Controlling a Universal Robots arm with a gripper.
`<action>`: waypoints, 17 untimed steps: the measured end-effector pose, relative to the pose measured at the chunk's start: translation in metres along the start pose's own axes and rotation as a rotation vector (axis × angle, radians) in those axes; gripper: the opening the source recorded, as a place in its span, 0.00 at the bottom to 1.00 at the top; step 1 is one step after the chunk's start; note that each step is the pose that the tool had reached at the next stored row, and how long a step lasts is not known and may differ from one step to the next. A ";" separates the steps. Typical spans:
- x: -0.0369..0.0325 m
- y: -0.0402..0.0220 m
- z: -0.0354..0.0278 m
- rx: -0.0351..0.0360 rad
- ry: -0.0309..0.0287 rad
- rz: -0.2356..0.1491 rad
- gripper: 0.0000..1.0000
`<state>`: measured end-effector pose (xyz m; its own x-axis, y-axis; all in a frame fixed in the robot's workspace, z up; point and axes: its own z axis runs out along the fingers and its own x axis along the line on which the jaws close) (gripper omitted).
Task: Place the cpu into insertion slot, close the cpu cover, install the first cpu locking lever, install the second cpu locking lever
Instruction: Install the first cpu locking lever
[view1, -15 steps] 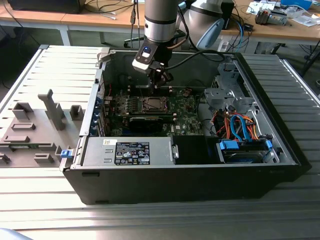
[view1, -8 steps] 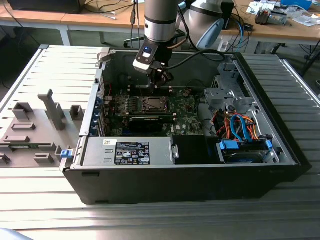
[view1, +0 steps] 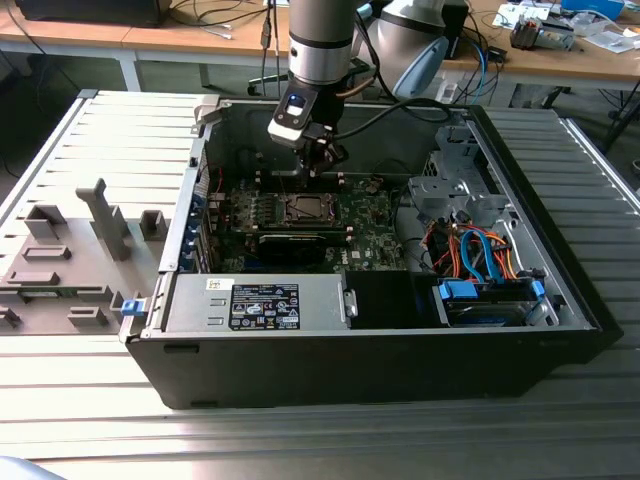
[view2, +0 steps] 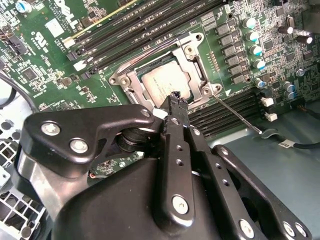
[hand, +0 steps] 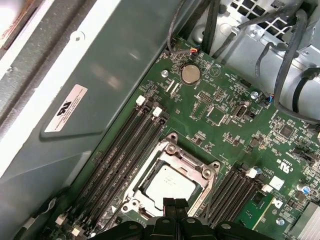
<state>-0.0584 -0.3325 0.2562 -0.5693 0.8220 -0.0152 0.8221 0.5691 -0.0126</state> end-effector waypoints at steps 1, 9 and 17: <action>0.0000 0.0000 0.0000 -0.0001 0.0000 -0.005 0.11; 0.0000 0.0000 0.0000 -0.0004 -0.0003 -0.028 0.11; 0.0000 0.0000 0.0000 -0.0008 -0.0006 -0.050 0.11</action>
<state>-0.0584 -0.3325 0.2562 -0.6097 0.7925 -0.0152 0.7926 0.6095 -0.0126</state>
